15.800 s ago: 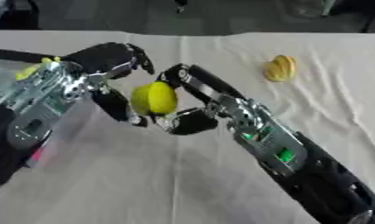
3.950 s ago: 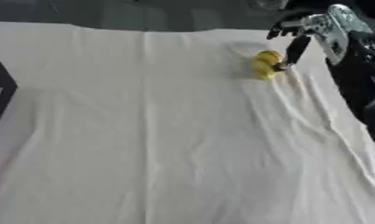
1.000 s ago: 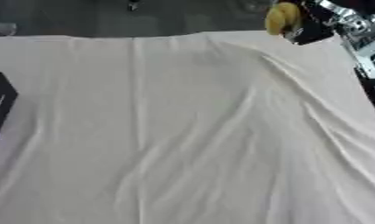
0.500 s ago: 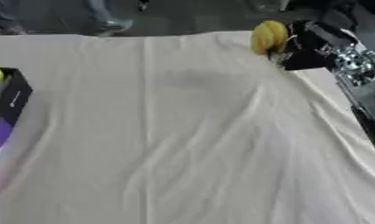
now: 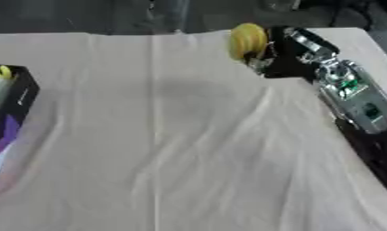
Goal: Pick up the objects with one hand, pass them to the other hand, and then place them into the box on the other side of the table.
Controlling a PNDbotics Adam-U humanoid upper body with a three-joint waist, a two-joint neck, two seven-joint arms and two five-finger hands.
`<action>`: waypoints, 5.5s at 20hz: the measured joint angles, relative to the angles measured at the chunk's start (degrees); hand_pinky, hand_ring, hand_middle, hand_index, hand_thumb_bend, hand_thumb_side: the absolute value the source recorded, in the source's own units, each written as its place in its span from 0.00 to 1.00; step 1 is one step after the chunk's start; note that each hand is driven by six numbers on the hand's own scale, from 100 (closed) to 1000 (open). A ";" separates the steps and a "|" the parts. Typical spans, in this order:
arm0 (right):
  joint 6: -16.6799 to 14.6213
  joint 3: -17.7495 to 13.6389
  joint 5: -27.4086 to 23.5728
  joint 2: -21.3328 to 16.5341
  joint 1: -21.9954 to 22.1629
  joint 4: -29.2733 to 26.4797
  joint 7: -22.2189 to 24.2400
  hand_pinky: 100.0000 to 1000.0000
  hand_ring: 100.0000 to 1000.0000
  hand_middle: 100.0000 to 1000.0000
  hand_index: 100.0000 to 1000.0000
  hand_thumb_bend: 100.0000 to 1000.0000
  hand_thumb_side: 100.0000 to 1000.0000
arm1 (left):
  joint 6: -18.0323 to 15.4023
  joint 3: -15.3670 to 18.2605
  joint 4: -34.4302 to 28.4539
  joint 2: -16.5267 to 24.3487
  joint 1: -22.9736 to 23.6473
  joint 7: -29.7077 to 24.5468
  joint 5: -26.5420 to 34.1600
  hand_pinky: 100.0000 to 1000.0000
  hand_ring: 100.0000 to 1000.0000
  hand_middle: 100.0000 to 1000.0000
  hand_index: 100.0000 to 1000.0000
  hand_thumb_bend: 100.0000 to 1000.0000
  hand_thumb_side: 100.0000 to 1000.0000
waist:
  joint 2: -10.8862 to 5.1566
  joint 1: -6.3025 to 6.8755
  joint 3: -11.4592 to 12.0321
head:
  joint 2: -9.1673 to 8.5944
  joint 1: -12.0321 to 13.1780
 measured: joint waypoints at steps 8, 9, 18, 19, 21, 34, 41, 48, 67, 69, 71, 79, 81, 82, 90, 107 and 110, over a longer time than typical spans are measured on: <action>0.25 5.14 2.47 7.58 -1.30 -0.21 0.56 0.75 0.56 0.37 0.46 0.00 0.00 | -1.41 -4.34 -3.17 -0.09 -4.15 -7.06 0.97 0.75 0.68 0.61 0.69 0.72 0.38 | -0.17 0.04 0.37 | 0.23 0.19; 0.01 5.68 2.97 8.43 -1.55 0.05 0.80 0.75 0.56 0.37 0.46 0.00 0.00 | -1.47 -4.99 -3.51 -0.26 -4.80 -7.94 1.48 0.75 0.67 0.62 0.69 0.72 0.39 | -0.18 0.04 0.39 | 0.35 0.18; -3.14 10.17 7.59 13.22 -2.85 1.16 3.20 0.75 0.56 0.39 0.48 0.00 0.00 | -1.29 -11.11 -5.30 -2.58 -10.92 -16.93 5.65 0.74 0.67 0.62 0.70 1.00 0.35 | -0.37 0.35 0.83 | 0.50 -0.11; -3.63 10.50 8.09 13.59 -3.02 1.32 3.41 0.75 0.56 0.39 0.48 0.00 0.00 | -1.31 -11.70 -5.39 -2.82 -11.35 -17.75 5.67 0.74 0.67 0.63 0.70 0.71 0.41 | -0.37 0.44 0.85 | 0.50 -0.17; -4.43 11.21 9.34 14.47 -3.21 1.79 3.09 0.75 0.57 0.39 0.48 0.00 0.00 | -1.31 -13.39 -5.57 -3.53 -12.85 -19.69 5.58 0.74 0.68 0.63 0.70 0.71 0.41 | -0.39 0.65 1.21 | 0.50 -0.24; -9.40 15.71 16.18 18.94 -5.07 6.63 -3.44 0.77 0.58 0.41 0.50 0.00 0.00 | -0.30 -22.50 -1.81 -10.26 -20.50 -25.67 -3.81 0.74 0.72 0.71 0.80 0.83 0.34 | -1.04 1.21 2.40 | 0.49 0.50; -12.05 16.94 19.95 20.78 -5.19 7.90 -5.87 0.77 0.59 0.42 0.51 0.00 0.00 | 0.04 -24.85 4.74 -14.76 -22.15 -24.43 -11.27 0.74 0.72 0.71 0.80 0.88 0.32 | -1.04 1.23 2.77 | 0.49 1.09; -13.96 17.50 22.17 21.65 -5.51 8.25 -8.12 0.77 0.59 0.42 0.51 0.00 0.00 | -0.24 -26.04 10.25 -18.12 -22.93 -21.47 -17.86 0.72 0.69 0.67 0.78 0.89 0.34 | -1.04 1.32 2.98 | 0.45 2.78; -14.70 17.78 26.75 22.14 -5.21 11.70 -10.26 0.77 0.58 0.42 0.51 0.00 0.00 | 1.97 -26.42 -1.64 -14.12 -20.53 -21.74 -15.58 0.71 0.67 0.64 0.75 0.88 0.38 | -1.04 1.32 3.18 | 0.52 1.91; -14.57 17.78 26.79 22.14 -5.21 11.72 -10.40 0.77 0.58 0.42 0.51 0.00 0.00 | 2.63 -26.13 -3.31 -13.30 -20.05 -23.18 -15.05 0.72 0.67 0.64 0.75 0.89 0.37 | -1.04 1.32 3.18 | 0.52 1.75; -14.44 17.77 26.79 22.14 -5.21 11.73 -10.53 0.77 0.58 0.42 0.51 0.00 0.00 | 3.21 -25.81 -4.54 -12.61 -19.62 -24.43 -14.53 0.72 0.68 0.64 0.75 0.90 0.37 | -1.04 1.32 3.18 | 0.53 1.70; -14.49 17.76 26.79 22.13 -5.23 11.70 -11.06 0.77 0.58 0.42 0.51 0.00 0.00 | 4.81 -25.07 -5.84 -12.07 -19.05 -25.34 -14.08 0.71 0.67 0.64 0.74 0.85 0.42 | -1.04 1.32 3.15 | 0.52 1.68; -14.58 17.77 26.79 22.13 -5.24 11.68 -11.12 0.77 0.58 0.42 0.51 0.00 0.00 | 4.94 -25.07 -5.33 -12.13 -19.01 -24.81 -14.34 0.71 0.66 0.63 0.74 0.82 0.43 | -1.04 1.32 3.13 | 0.52 1.68; -14.65 17.78 26.80 22.13 -5.24 11.67 -11.12 0.77 0.58 0.42 0.51 0.00 0.00 | 4.96 -25.07 -5.06 -12.16 -18.97 -24.49 -14.49 0.71 0.66 0.62 0.73 0.80 0.44 | -1.04 1.32 3.13 | 0.52 1.68; -15.21 17.83 27.29 22.13 -5.24 11.65 -10.94 0.77 0.58 0.41 0.51 0.00 0.00 | 5.17 -25.06 -2.49 -13.35 -18.94 -21.65 -15.14 0.71 0.67 0.65 0.75 0.71 0.47 | -1.04 1.32 3.13 | 0.52 1.70; -15.31 18.16 26.86 22.15 -5.20 11.31 -10.90 0.77 0.58 0.42 0.51 0.00 0.00 | 5.24 -24.88 -0.37 -15.18 -18.94 -15.30 -13.42 0.67 0.56 0.51 0.60 0.55 0.42 | -1.01 1.32 3.03 | 0.50 1.94; -15.30 18.16 26.72 22.14 -5.16 11.30 -10.87 0.77 0.58 0.42 0.50 0.00 0.00 | 5.22 -24.88 -0.37 -15.19 -18.94 -14.48 -12.62 0.67 0.55 0.49 0.58 0.49 0.39 | -1.01 1.32 2.98 | 0.50 1.97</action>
